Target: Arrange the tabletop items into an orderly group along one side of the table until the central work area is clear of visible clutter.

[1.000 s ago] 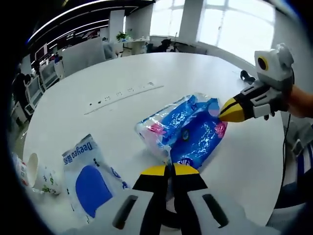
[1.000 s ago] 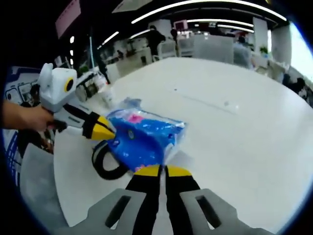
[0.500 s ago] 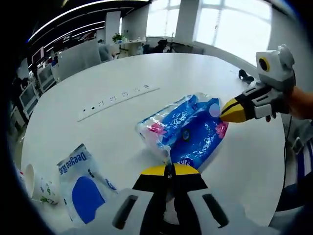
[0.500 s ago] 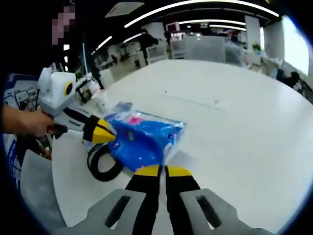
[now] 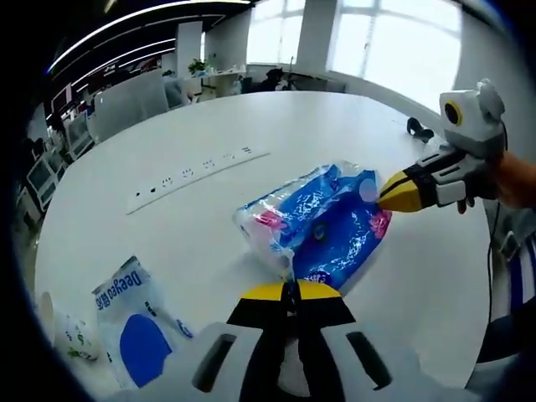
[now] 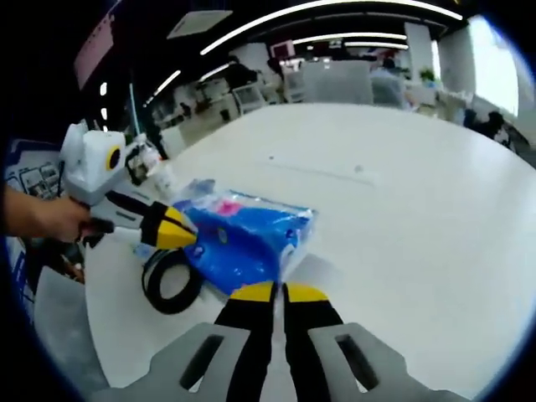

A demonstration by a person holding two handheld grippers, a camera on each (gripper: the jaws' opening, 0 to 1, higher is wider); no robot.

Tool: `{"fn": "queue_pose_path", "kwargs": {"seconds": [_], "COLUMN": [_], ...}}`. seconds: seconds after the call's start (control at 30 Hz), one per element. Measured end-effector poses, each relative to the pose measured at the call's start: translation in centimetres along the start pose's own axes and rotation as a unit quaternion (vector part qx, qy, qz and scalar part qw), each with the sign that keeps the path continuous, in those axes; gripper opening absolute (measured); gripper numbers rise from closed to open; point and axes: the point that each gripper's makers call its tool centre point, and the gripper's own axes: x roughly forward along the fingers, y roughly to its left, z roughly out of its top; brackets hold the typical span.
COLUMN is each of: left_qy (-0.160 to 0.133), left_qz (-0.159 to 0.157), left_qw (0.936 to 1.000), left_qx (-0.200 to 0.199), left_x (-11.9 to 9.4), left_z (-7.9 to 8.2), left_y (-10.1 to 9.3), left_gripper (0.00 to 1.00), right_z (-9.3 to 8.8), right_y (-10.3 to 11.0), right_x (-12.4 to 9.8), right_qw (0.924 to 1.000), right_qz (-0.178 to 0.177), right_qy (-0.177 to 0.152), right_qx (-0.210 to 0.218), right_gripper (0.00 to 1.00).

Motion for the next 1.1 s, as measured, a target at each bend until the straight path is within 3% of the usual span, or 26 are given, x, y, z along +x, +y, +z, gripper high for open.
{"fn": "queue_pose_path", "kwargs": {"seconds": [1.1], "left_qy": [0.021], "left_qz": [-0.007], "left_qw": [0.9994], "left_qx": [0.025], "left_x": [3.7], "left_z": [-0.2], "left_y": [0.4], "left_gripper": [0.02], "right_z": [-1.6], "right_y": [-2.6], "right_x": [1.7], "right_qw": [0.9996], "right_qz": [-0.021], "right_qy": [-0.002], "right_qx": [0.016], "right_gripper": [0.01]}}
